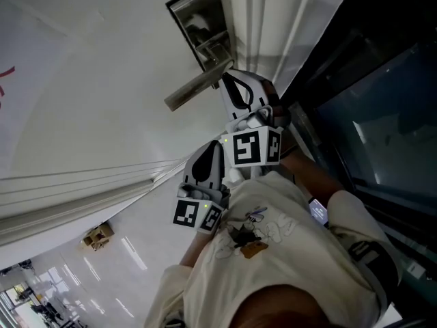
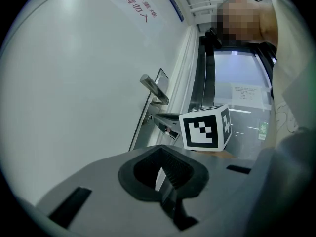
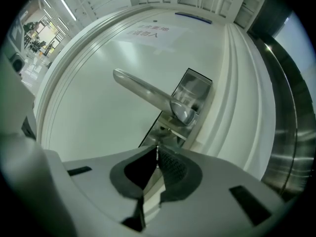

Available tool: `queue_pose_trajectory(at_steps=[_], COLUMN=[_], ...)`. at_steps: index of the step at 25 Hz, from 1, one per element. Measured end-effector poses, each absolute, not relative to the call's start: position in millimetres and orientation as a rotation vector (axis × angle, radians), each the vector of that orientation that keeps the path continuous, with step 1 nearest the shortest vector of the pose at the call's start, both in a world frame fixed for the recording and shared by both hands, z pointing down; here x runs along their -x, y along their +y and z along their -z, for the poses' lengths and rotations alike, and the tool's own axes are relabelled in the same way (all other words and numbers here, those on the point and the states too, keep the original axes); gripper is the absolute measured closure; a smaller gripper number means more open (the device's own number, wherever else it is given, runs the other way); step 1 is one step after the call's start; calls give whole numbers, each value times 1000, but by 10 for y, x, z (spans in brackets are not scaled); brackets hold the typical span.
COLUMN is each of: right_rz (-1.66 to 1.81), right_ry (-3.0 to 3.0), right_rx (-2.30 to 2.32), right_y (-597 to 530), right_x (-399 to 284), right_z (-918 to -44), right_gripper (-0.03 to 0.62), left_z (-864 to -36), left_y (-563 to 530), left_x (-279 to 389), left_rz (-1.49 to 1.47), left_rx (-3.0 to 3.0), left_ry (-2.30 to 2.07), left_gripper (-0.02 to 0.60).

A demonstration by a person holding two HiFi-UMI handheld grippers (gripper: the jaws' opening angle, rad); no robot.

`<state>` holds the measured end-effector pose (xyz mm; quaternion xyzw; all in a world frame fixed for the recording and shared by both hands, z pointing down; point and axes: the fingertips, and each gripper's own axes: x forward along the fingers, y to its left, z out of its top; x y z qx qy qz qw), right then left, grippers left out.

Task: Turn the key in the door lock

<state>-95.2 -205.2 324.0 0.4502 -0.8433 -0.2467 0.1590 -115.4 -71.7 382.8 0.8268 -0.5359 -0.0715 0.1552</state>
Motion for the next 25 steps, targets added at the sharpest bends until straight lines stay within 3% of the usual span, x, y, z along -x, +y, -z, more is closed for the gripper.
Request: queue_pose_trajectory(at_steps=[8, 25], right_rz=[477, -586], right_ry=[-2589, -3008], right_rx=[-1302, -1254], right_y=[-2078, -2162], right_x=[937, 808], right_z=[-3214, -3260], right_gripper=[577, 569], left_z=[-3828, -3870], left_y=[-718, -595], left_x=[1088, 1050], left_rz=[201, 191], left_rx=[-2374, -2372], left_ry=[-1525, -1507], left_gripper=[579, 578])
